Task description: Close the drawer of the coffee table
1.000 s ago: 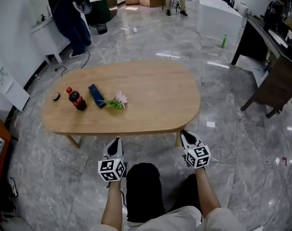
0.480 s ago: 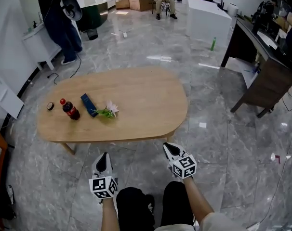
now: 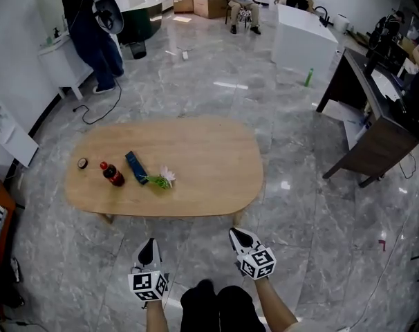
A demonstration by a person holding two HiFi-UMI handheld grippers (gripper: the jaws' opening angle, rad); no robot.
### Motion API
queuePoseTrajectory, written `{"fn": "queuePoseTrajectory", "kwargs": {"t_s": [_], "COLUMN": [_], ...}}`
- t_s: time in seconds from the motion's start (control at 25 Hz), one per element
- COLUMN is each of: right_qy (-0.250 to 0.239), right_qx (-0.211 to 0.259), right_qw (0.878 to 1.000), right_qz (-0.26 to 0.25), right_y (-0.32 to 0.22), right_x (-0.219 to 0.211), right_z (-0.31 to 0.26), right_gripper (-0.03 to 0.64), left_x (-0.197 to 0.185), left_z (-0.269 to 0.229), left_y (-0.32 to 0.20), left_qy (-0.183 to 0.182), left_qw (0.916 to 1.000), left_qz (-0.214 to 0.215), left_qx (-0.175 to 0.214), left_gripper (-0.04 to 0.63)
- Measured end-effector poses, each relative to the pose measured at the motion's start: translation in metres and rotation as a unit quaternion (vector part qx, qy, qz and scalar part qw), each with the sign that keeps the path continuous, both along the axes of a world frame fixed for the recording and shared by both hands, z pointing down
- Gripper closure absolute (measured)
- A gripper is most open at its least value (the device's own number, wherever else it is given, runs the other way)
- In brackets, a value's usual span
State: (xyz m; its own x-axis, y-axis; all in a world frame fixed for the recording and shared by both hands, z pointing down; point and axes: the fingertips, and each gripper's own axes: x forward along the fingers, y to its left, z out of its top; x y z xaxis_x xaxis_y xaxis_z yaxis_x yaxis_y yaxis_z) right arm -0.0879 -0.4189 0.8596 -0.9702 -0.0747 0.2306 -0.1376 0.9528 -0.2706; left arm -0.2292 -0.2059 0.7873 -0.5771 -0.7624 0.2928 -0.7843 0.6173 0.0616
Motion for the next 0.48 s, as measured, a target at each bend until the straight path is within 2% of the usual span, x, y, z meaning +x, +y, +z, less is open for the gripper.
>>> {"fn": "queuePoseTrajectory", "kwargs": {"t_s": [0.24, 0.48], "right_qy": [0.029, 0.034], "right_qx": [-0.022, -0.040], "right_qw": [0.999, 0.998], "right_qz": [-0.010, -0.015], "right_y": [0.017, 0.032], "right_x": [0.025, 0.035], "right_z": [-0.077, -0.159], "right_gripper": [0.598, 0.598], "left_x": [0.025, 0.048], "left_z": [-0.084, -0.158], "left_y": [-0.001, 0.003], "left_qy": [0.019, 0.036], "left_qw": [0.9997, 0.9990], "left_qz": [0.010, 0.013], "left_qx": [-0.012, -0.022], "left_gripper": [0.586, 0.586]}}
